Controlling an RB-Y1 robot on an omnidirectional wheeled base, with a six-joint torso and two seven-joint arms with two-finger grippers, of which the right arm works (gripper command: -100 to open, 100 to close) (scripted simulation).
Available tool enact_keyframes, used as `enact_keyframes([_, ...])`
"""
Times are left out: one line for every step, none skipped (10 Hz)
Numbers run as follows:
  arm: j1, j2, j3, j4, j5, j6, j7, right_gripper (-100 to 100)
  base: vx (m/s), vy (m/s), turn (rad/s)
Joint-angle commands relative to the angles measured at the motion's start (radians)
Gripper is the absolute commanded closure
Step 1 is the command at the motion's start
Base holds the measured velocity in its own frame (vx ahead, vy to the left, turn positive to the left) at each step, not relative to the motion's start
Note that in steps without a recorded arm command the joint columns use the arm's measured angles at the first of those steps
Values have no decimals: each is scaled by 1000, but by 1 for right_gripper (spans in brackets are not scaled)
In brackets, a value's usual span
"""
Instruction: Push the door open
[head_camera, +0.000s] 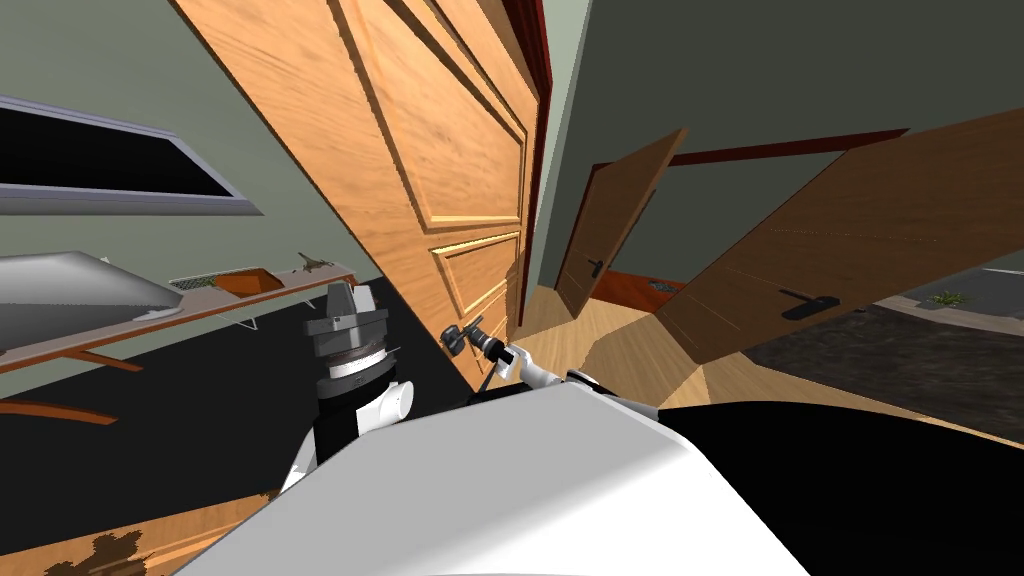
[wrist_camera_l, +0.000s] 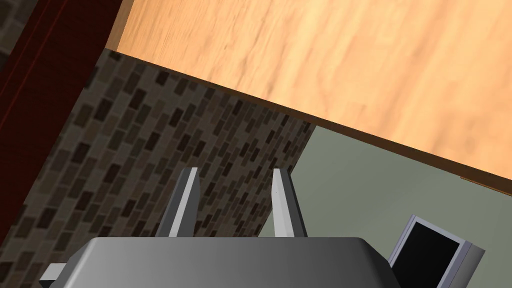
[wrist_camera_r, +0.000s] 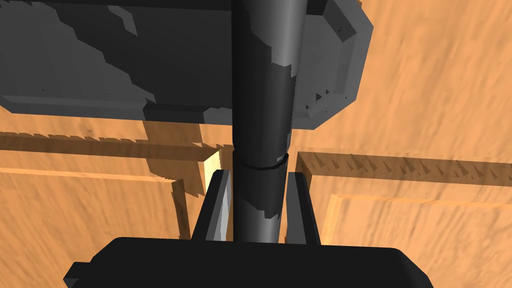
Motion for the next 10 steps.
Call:
enact_keyframes([-10, -4, -34, 7, 4, -3, 3, 100, 13, 158, 22])
enact_keyframes([-11, -6, -46, 12, 6, -4, 4, 100, 34, 153, 25])
enact_keyframes([-15, -10, -71, 22, 10, -7, 5, 100, 37, 147, 49])
enact_keyframes([-17, -13, -84, 27, 12, -8, 5, 100, 32, 138, 33])
enact_keyframes([-20, -14, -99, 32, 15, -9, 5, 100, 27, 127, 30])
enact_keyframes([-22, -16, -113, 38, 17, -10, 6, 100, 28, 99, 34])
enact_keyframes([-24, -18, -128, 43, 19, -12, 6, 100, 26, 94, 32])
enact_keyframes([-26, -20, -143, 49, 22, -13, 7, 100, 16, 91, 22])
enact_keyframes([-29, -22, -159, 55, 24, -15, 7, 100, 38, 105, 34])
enact_keyframes([-31, -23, -175, 62, 27, -16, 8, 100, 23, 101, 32])
